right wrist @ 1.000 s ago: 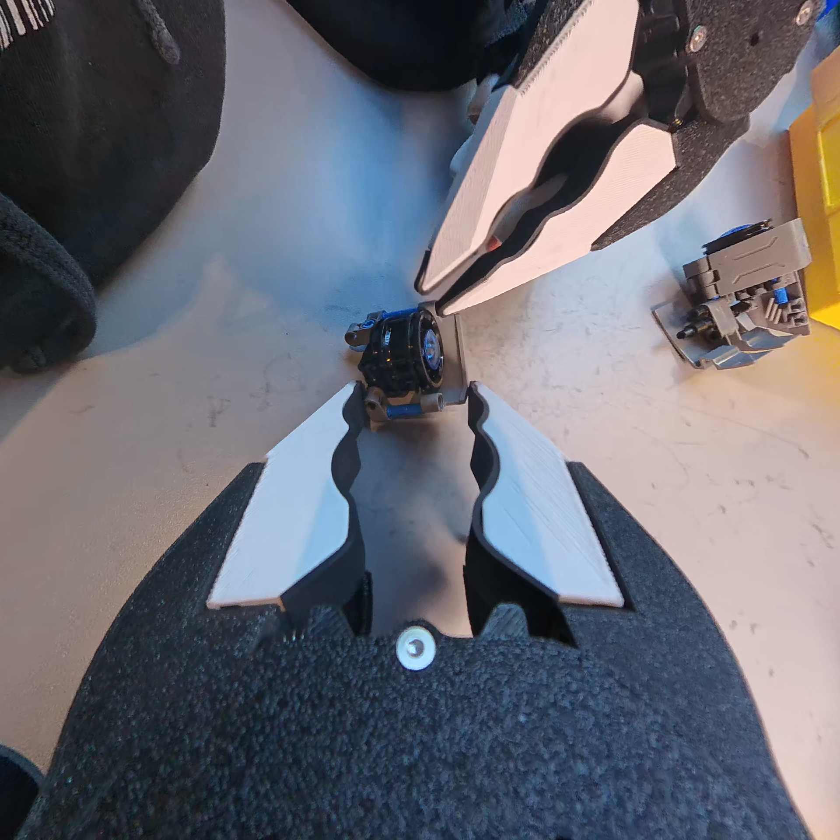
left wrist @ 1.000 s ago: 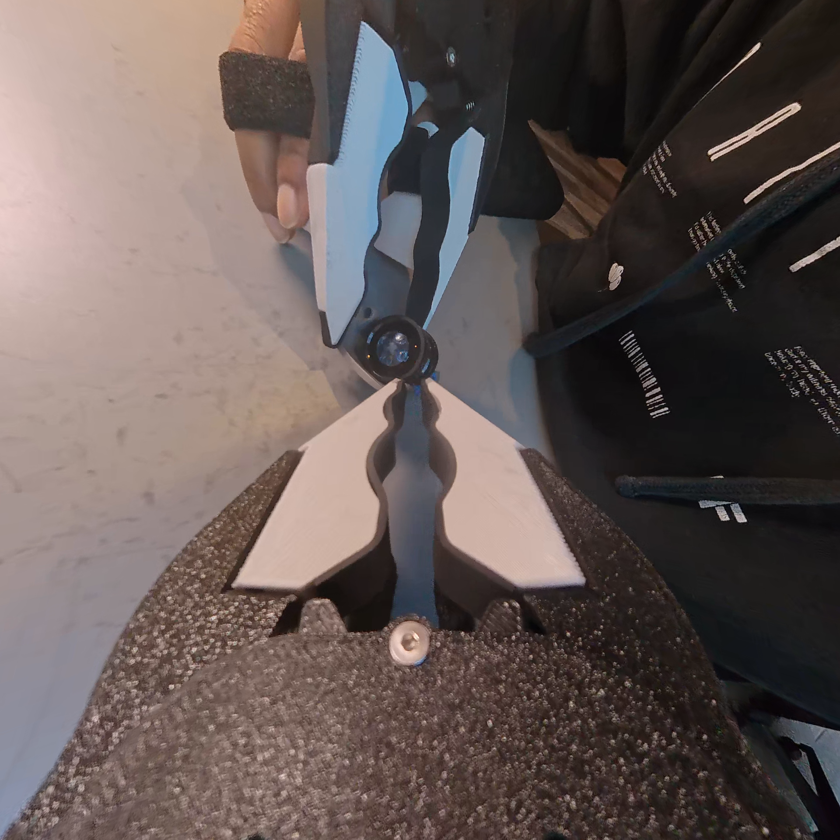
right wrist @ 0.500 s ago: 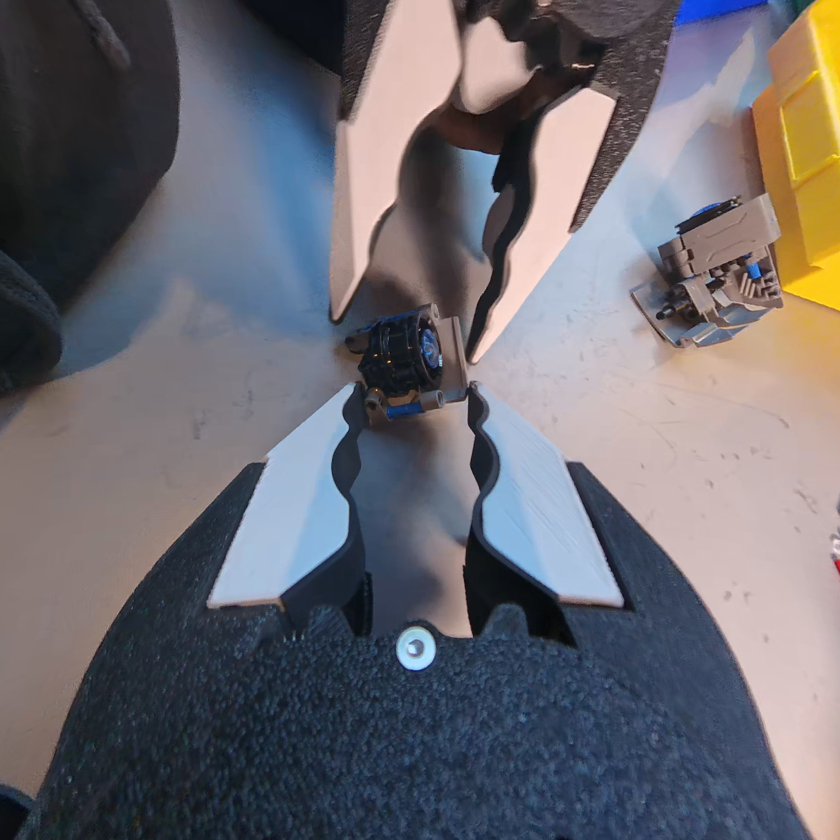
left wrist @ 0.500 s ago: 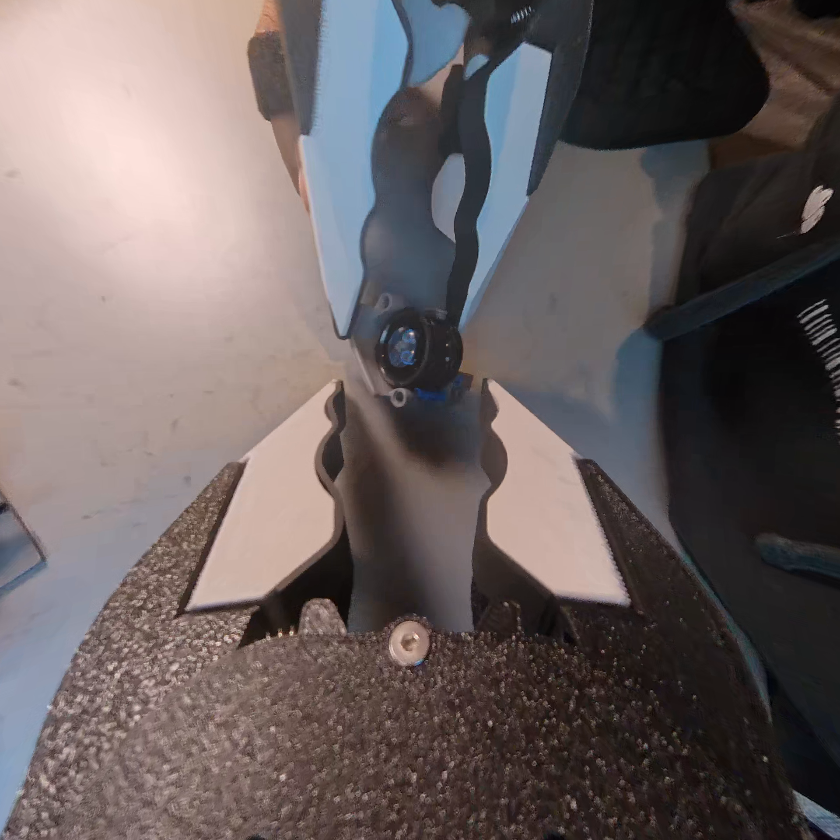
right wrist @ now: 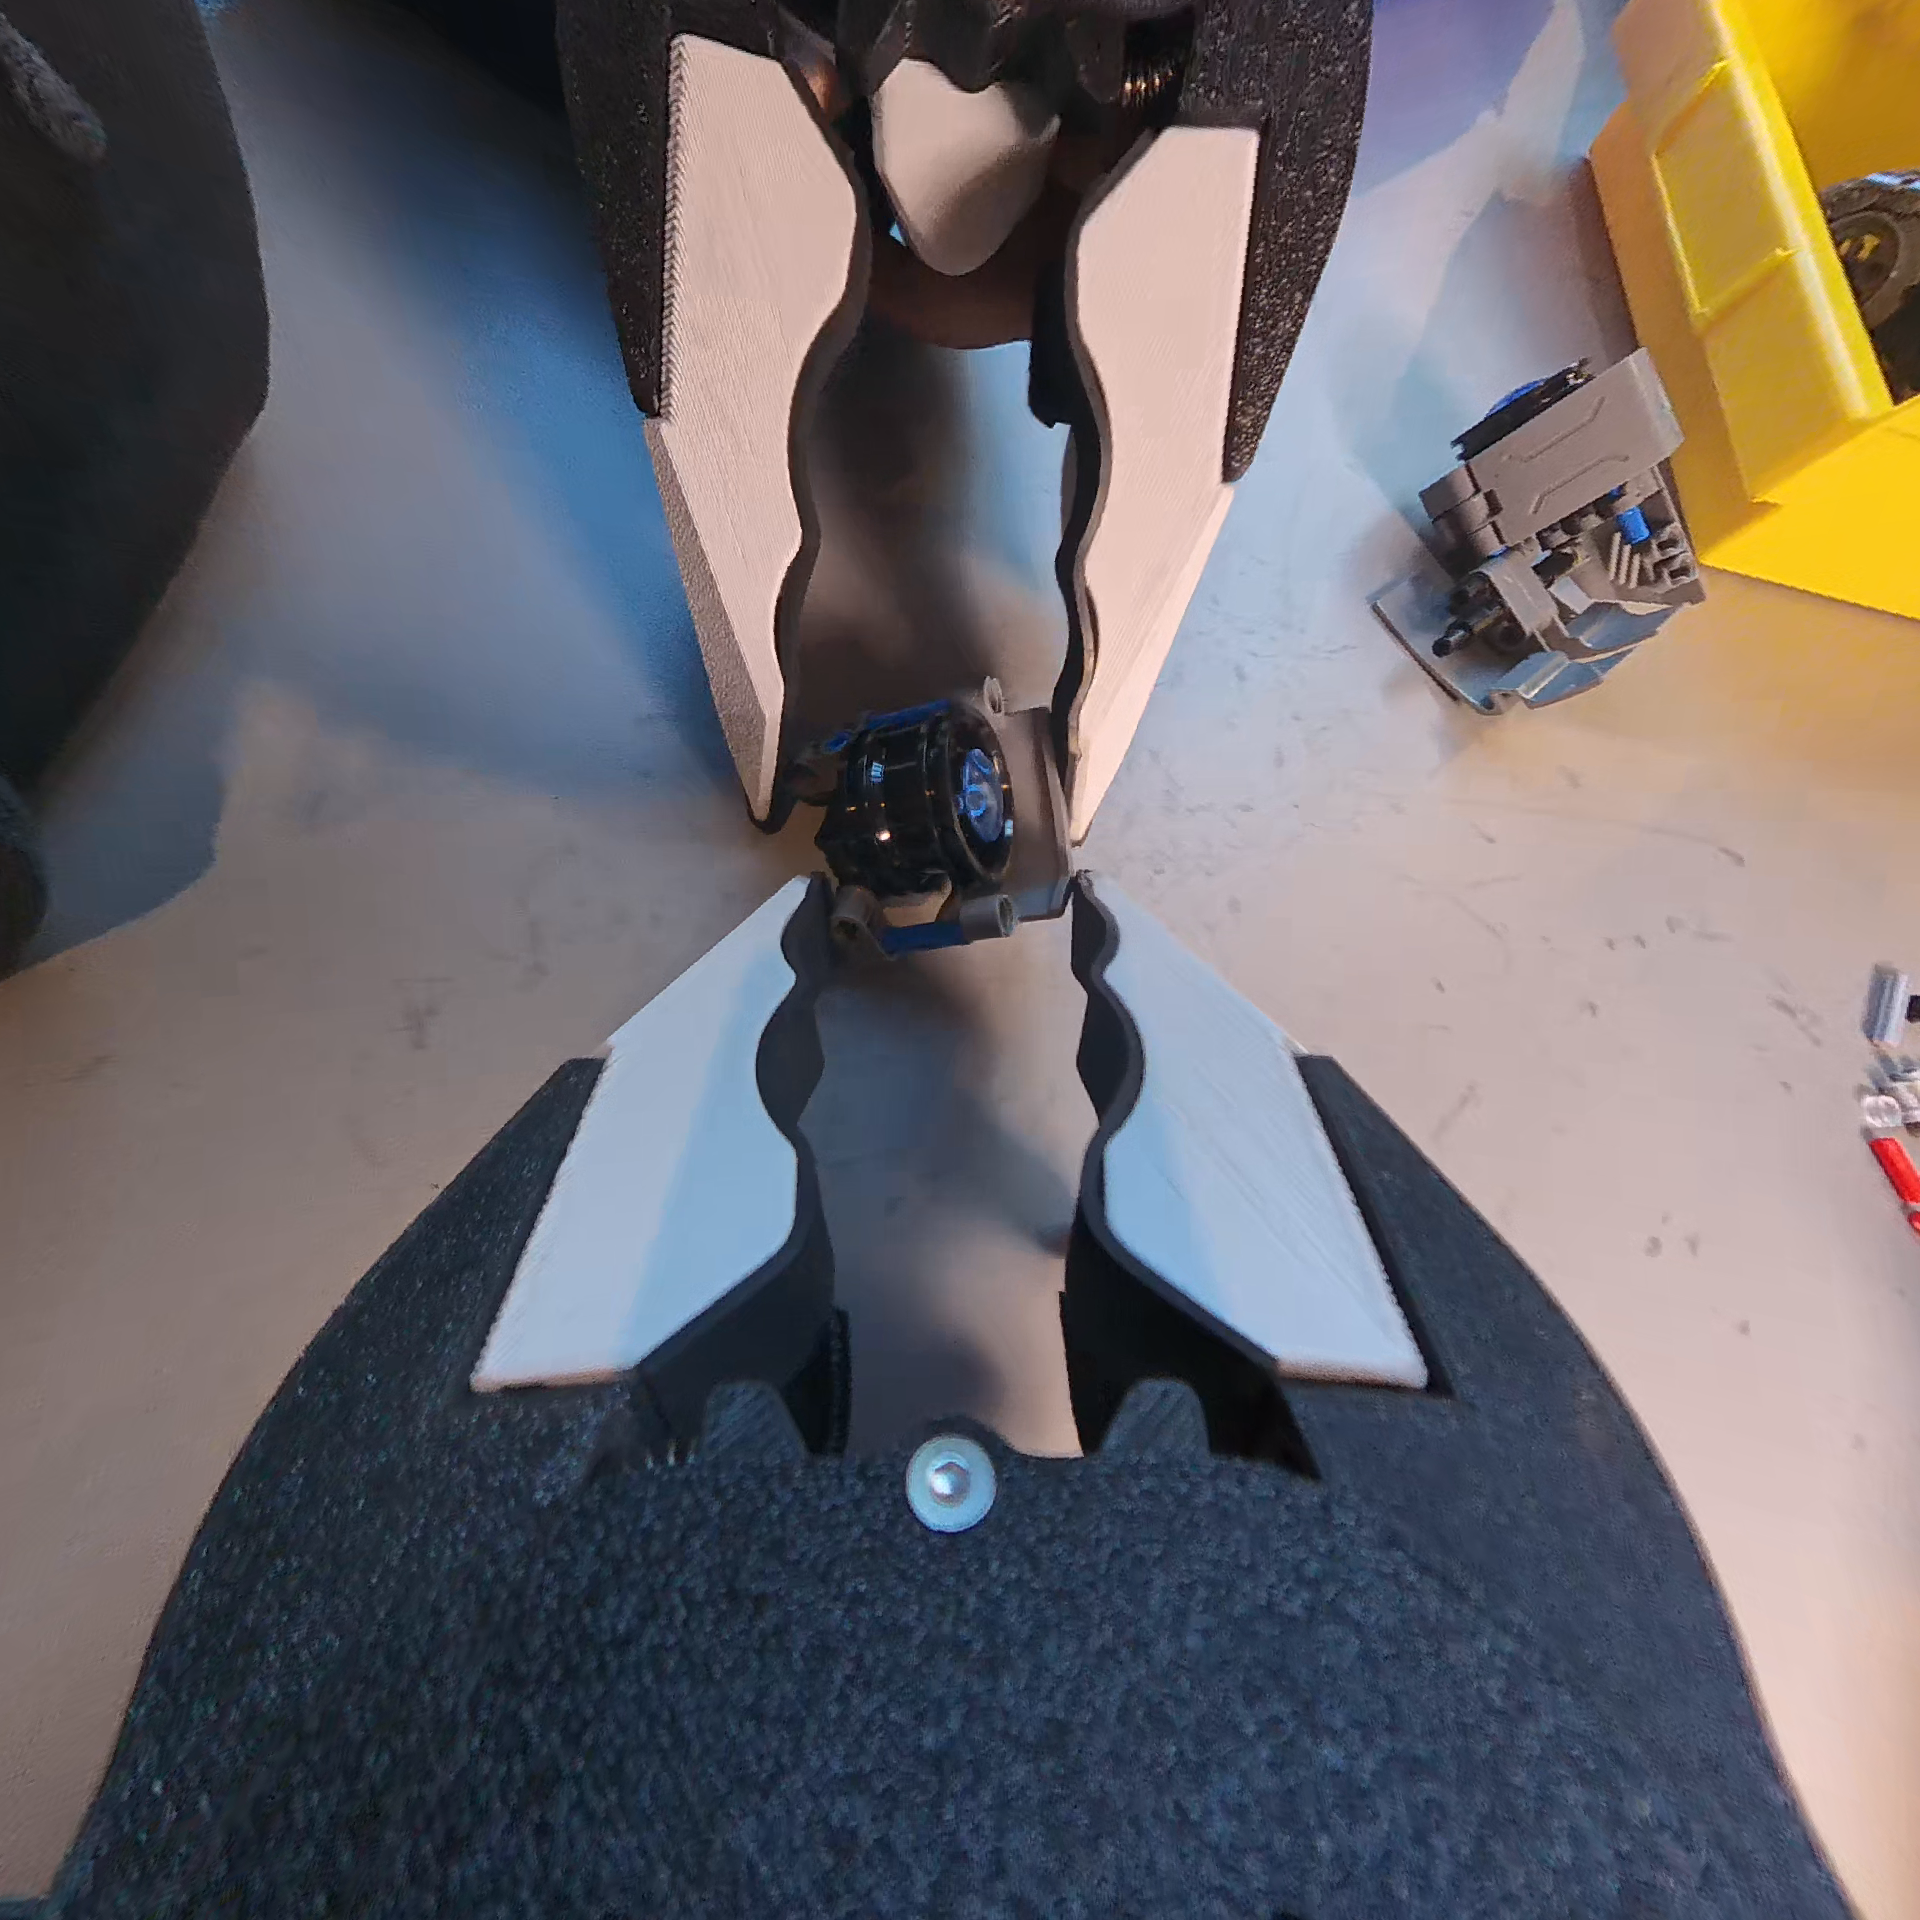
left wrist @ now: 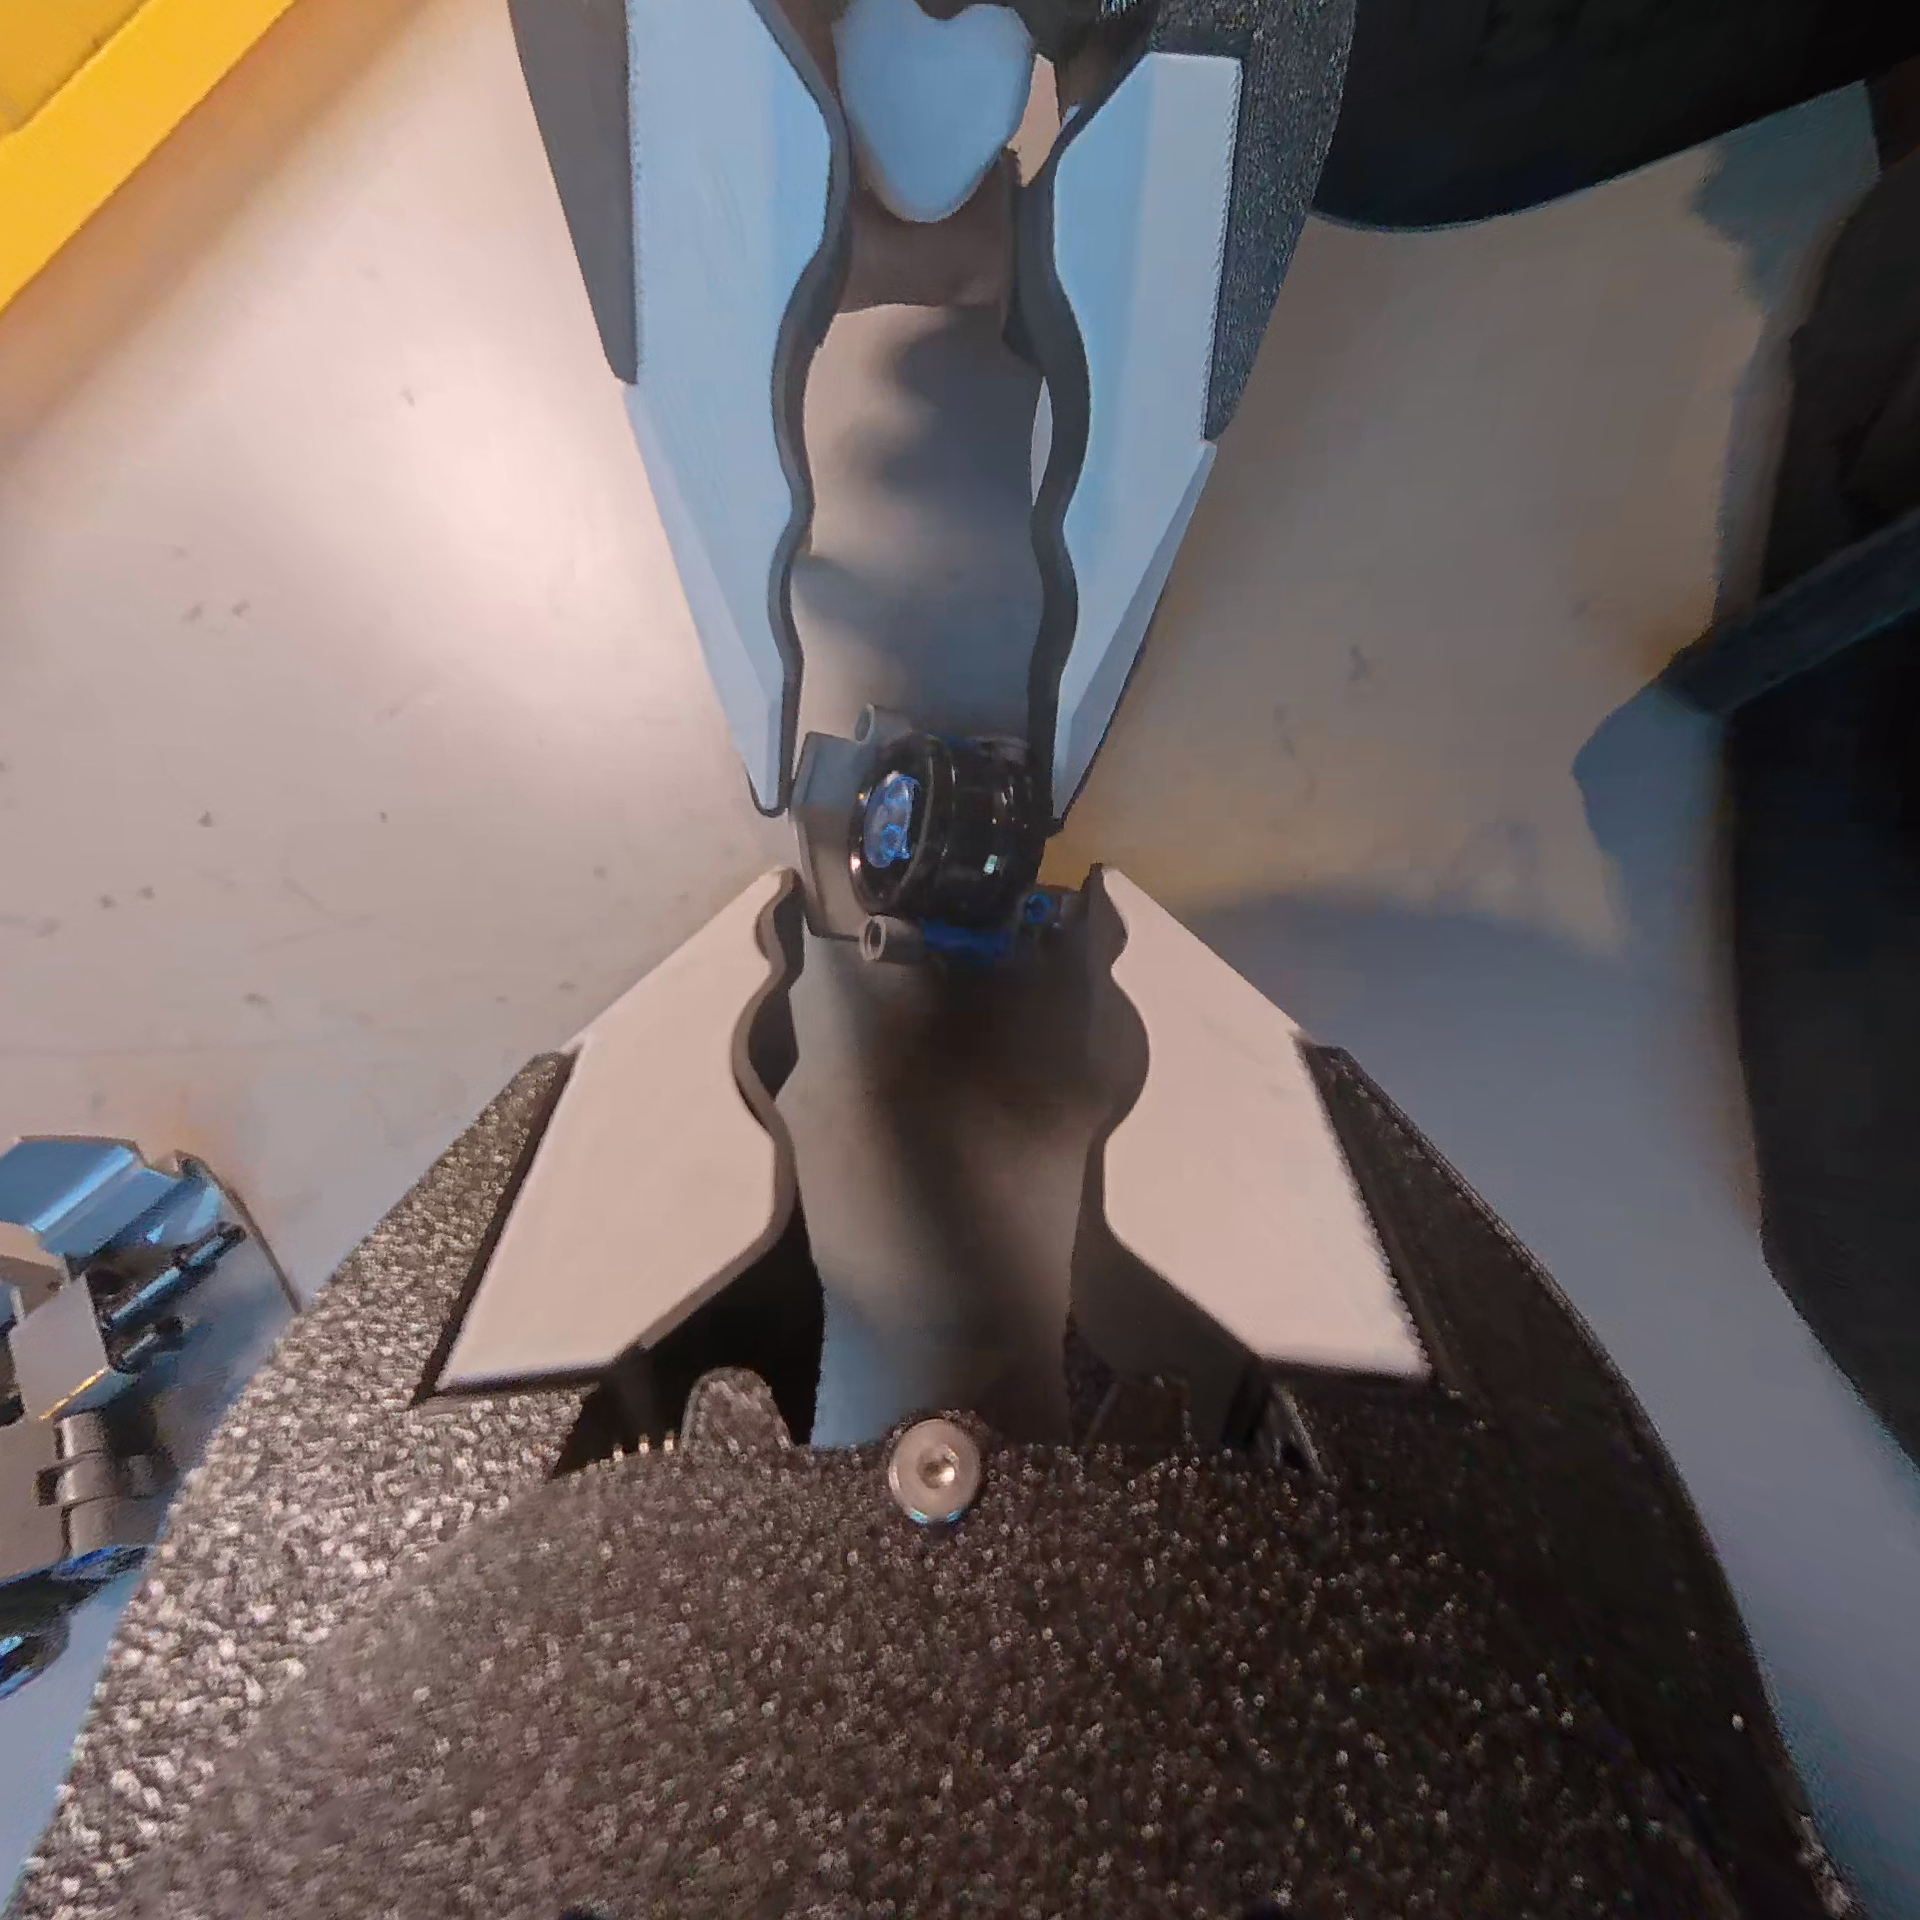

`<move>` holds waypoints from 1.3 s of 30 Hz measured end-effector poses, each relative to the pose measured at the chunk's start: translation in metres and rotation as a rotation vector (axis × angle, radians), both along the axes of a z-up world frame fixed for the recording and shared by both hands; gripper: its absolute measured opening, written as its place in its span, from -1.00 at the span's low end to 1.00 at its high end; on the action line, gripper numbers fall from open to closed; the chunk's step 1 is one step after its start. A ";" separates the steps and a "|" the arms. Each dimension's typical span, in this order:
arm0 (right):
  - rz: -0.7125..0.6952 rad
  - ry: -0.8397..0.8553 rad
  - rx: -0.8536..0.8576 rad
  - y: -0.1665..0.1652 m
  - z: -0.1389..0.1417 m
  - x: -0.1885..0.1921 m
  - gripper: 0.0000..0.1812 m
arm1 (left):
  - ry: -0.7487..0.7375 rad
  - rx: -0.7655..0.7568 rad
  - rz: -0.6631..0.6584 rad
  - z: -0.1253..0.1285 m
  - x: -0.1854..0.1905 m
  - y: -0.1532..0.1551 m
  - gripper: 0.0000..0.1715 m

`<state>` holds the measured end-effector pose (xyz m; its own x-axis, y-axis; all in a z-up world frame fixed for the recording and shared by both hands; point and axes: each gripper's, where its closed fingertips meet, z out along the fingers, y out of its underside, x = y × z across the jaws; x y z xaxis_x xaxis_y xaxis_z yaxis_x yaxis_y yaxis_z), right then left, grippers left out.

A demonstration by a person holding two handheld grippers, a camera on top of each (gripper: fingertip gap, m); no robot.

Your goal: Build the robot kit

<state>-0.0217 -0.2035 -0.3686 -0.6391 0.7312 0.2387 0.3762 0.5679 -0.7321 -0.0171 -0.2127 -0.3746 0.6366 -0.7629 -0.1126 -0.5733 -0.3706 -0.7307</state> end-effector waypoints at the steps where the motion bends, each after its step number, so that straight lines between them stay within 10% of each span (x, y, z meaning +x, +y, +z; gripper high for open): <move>1: 0.000 0.002 0.000 0.000 0.000 0.000 -0.49 | 0.010 0.011 -0.003 0.000 0.000 0.000 -0.38; 25: -0.134 -0.144 -0.151 -0.011 0.002 0.015 -0.67 | 0.398 0.474 -0.128 0.016 0.008 0.002 -0.39; 39: -0.105 -0.065 0.012 -0.009 -0.003 0.016 -0.82 | 0.134 0.352 -0.170 0.022 0.023 -0.014 -0.46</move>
